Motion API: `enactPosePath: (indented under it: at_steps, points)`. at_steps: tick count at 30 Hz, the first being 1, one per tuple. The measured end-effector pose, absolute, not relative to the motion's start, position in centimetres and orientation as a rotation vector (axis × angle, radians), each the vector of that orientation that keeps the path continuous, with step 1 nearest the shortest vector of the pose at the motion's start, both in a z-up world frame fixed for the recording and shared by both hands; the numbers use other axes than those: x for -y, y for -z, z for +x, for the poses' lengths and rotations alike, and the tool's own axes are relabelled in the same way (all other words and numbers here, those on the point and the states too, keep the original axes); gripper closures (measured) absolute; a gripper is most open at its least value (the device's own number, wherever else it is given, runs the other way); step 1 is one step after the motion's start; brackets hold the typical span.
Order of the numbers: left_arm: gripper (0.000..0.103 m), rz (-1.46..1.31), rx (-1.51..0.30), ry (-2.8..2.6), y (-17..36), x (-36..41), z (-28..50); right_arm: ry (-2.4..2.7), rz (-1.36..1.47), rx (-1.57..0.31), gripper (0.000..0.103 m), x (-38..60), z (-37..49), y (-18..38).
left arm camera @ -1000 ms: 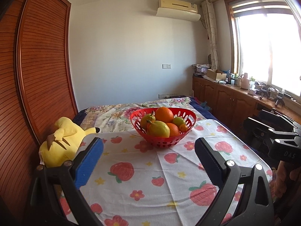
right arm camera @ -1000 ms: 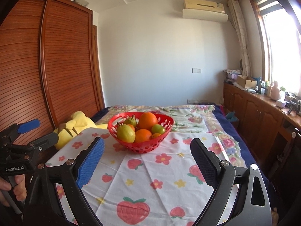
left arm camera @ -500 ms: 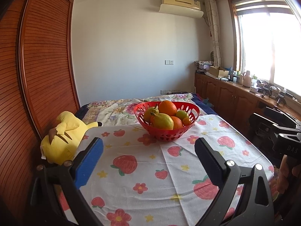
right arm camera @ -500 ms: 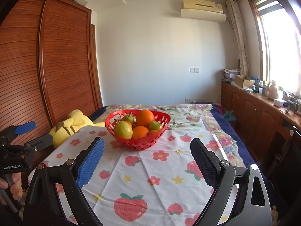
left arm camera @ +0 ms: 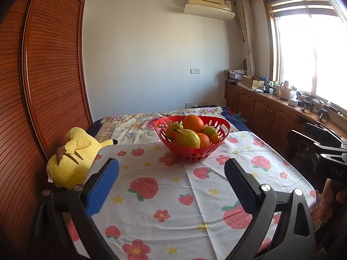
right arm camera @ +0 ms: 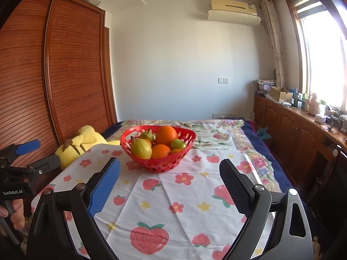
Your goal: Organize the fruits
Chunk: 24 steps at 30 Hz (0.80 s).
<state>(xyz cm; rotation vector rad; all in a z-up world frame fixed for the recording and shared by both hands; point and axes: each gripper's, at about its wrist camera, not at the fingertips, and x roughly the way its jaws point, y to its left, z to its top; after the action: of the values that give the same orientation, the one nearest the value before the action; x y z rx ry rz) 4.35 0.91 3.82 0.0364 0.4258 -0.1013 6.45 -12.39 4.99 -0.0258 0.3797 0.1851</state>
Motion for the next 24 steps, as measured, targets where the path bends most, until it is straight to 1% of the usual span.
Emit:
enactPosePath:
  at_steps: [24]
  points:
    - [0.005,0.041,-0.423,0.097,-3.80,-0.86,4.39,-0.185,-0.027,-0.381,0.009,12.43,6.44,-4.98]
